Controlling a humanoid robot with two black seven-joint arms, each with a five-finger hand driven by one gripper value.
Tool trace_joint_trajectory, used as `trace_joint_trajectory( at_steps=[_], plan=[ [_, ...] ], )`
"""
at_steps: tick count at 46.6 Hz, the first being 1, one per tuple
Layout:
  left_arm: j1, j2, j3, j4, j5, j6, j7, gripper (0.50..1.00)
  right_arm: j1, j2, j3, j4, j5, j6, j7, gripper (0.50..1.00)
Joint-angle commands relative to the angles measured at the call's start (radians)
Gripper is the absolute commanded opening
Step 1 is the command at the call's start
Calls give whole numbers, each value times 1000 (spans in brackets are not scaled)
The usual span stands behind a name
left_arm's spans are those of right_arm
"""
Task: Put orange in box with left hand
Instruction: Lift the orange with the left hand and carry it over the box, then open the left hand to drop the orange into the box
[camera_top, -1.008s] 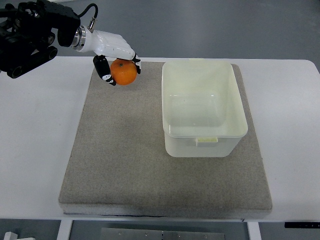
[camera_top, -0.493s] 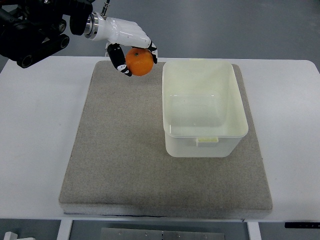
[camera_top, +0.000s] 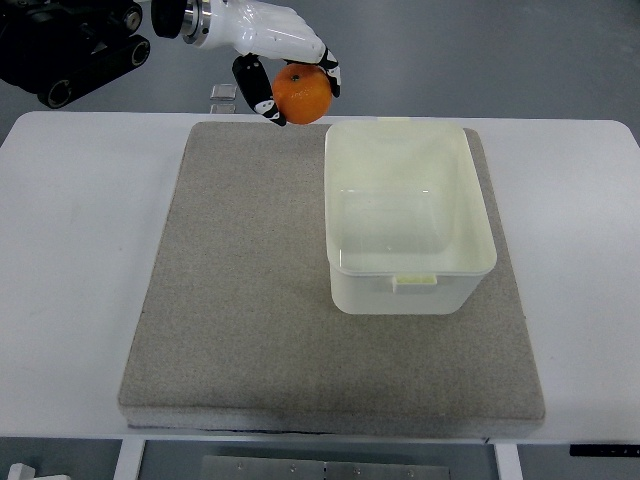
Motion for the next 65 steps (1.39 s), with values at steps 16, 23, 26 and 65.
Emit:
trace_joint_trajectory(
  at_steps=[16,23,26,65],
  plan=[
    [3,-140,1,1,-59,16,0,500,0,0,0,0,0,0,0,944],
    [1,-186,1,1,-62,22,0,500,0,0,1,0,0,0,0,944],
    [1,-203,1,4,-62,25,0,500,0,0,0,0,1,0,0,944],
    [55,-217,-81,-10,-162,85,0,859,0,0,1,0,1,0,0,944]
  ],
)
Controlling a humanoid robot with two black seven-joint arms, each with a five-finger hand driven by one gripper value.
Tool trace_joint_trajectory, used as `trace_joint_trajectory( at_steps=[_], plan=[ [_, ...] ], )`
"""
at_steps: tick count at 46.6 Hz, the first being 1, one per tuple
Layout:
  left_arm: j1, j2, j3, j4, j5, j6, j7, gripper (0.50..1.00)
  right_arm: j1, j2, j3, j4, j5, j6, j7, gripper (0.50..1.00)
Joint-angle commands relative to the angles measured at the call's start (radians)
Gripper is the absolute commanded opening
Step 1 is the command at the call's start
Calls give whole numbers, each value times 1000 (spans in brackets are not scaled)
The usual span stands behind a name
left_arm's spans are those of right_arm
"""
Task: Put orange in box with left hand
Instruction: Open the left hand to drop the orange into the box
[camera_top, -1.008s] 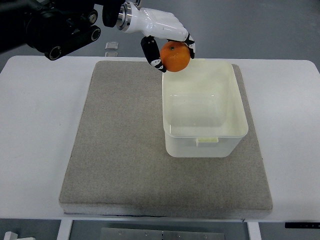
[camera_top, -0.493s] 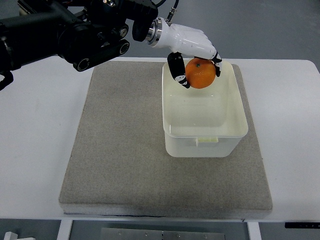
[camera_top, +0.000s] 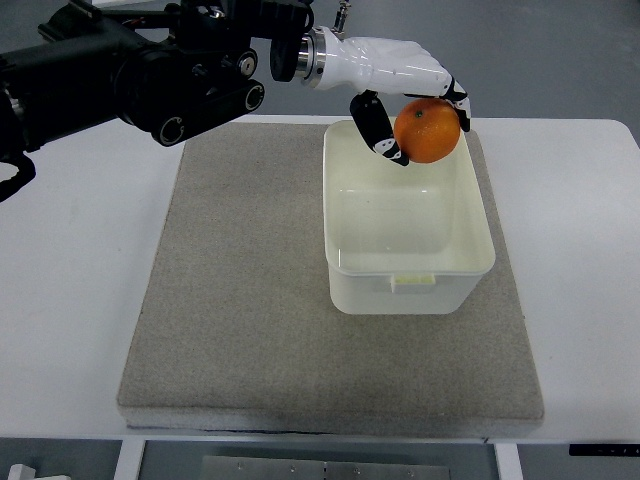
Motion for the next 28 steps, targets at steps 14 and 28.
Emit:
trace_joint_trajectory(
  at_steps=[14,28],
  plan=[
    [-13,13,20,-56,16,-102,0,853,0,0,1,0,1,0,0,944],
    [-30,27,32,-64,20,-131,0,887,0,0,1,0,-1,0,0,944]
  ],
)
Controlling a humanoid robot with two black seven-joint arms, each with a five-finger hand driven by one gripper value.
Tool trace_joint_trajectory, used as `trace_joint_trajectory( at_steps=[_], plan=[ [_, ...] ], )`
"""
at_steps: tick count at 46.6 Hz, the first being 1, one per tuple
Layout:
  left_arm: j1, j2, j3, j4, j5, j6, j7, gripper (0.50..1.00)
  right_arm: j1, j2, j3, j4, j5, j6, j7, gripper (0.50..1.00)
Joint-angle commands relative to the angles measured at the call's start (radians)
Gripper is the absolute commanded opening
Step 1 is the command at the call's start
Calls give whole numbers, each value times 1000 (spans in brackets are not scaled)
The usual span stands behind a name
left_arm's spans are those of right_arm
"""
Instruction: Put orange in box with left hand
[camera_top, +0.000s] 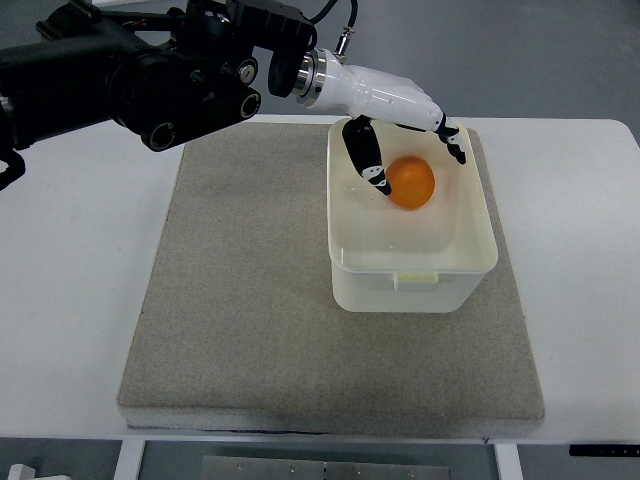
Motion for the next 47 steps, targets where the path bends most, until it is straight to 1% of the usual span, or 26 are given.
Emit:
trace_joint_trajectory(
  at_steps=[1,15,21,26,40,47],
  plan=[
    [-1,5,0,1,-1,0,0,887,0,0,1,0,0,0,0,944],
    [-27,31,-9,4,-3,2,0,887,0,0,1,0,0,0,0,944],
    [-24,42,2,25,-1,2,0,887,0,0,1,0,-1,0,0,944],
    [-10,53,5,82,0,3,0,887,0,0,0,0,0,0,0,944],
    [15,54,104,310,-1,5,0,885,0,0,0,0,0,0,0,944],
    [59,53,117,384,-1,11,0,885,0,0,1,0,-1,0,0,944]
  ],
)
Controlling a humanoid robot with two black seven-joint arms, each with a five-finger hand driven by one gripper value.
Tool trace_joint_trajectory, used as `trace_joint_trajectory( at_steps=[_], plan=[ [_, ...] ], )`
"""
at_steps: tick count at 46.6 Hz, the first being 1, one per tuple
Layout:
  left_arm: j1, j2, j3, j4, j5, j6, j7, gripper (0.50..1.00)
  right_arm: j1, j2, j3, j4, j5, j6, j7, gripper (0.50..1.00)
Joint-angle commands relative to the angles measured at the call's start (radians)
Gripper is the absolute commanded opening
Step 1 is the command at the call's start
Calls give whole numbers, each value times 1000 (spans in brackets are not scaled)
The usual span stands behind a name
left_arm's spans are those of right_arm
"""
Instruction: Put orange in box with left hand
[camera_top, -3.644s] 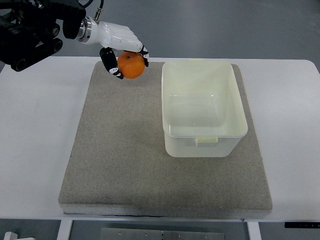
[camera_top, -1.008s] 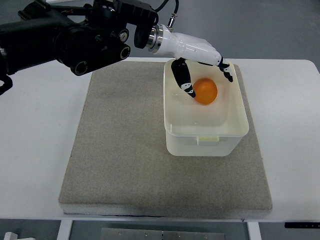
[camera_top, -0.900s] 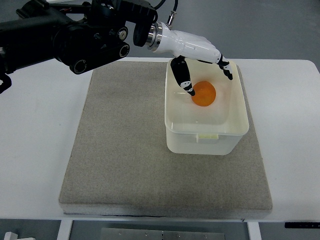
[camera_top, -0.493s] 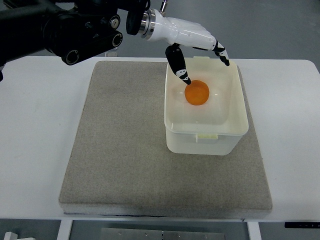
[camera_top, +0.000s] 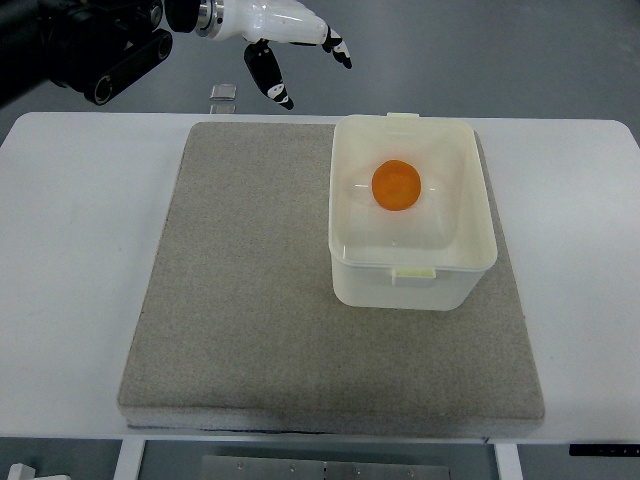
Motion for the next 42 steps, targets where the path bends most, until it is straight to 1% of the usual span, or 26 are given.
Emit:
trace_joint_trajectory(
  at_steps=[1,9,13,21,26,32,42],
  plan=[
    [19,0,2,40,0,2,0,885,0,0,-1,0,1,0,0,944],
    [67,0,10,112,0,8,0,885,0,0,-1,0,-1,0,0,944],
    [96,0,24,162,-1,25,0,885,0,0,-1,0,1,0,0,944],
    [194,-17,18,272,-23,107,0,885,0,0,-1,0,-1,0,0,944],
    [246,-20,13,294,-60,156,0,883,0,0,1,0,1,0,0,944],
    [269,-25,13,324,-208,176,0,883,0,0,1,0,1,0,0,944],
    [286,-92,2,410,-595,176,0,883,0,0,-1,0,-1,0,0,944]
  ],
)
